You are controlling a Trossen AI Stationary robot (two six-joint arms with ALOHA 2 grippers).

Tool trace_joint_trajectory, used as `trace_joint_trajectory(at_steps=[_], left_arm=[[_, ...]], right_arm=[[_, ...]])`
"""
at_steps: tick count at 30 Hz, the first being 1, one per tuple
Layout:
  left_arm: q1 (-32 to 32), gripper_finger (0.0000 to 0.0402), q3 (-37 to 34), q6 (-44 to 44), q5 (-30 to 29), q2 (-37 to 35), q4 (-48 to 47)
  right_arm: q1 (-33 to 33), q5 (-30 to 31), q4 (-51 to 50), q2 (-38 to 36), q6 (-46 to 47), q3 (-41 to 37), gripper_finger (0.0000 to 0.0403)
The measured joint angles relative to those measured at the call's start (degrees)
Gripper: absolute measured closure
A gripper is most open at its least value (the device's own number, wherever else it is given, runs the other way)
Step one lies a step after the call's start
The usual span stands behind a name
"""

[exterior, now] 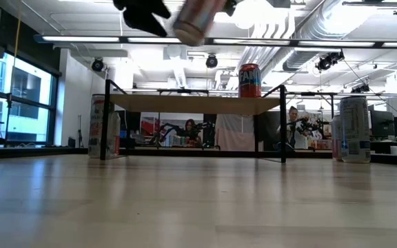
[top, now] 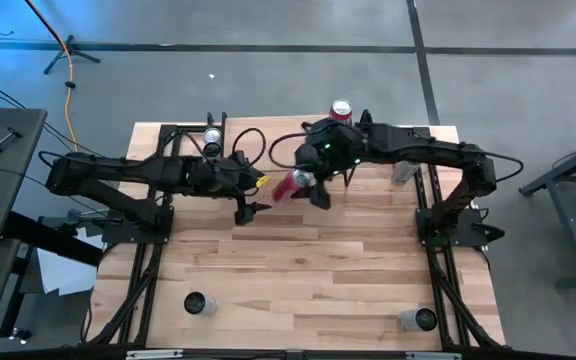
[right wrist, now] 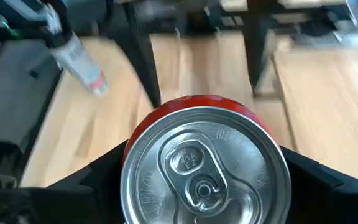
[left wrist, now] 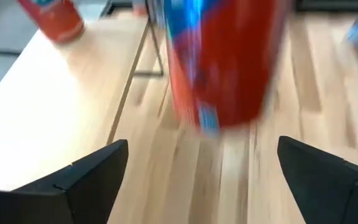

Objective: Place canned beverage on shelf
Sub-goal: Put the orange soda can on the shelf

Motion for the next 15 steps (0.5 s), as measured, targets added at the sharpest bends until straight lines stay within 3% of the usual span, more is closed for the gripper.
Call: trace_joint_trajectory(at_steps=[3,5,10,15], left_arm=[[0.8,0.0022,2.7,-0.8,-1.3,-0.9,-7.6],[0.9,0.0022,2.9,-2.5,-2.8,-2.4,-9.7],[0.9,0.0025,-0.2,-5.8,-6.3,-8.2,-5.2],[0.9,0.0025,-7.1,-9.8,-8.0,-14.5,4.7]], right_arm=[[-1.2,4.3,-4.2,-2.0,-0.1,0.1,0.0116],[-1.5,11.7,-10.7,-2.8,0.0,1.7,0.0116],[-2.5,27.6,-25.3,-0.8,0.9,10.3,0.0116],[-7.2,26.2,-27.3,3.3,11.7,15.0,0.0116]])
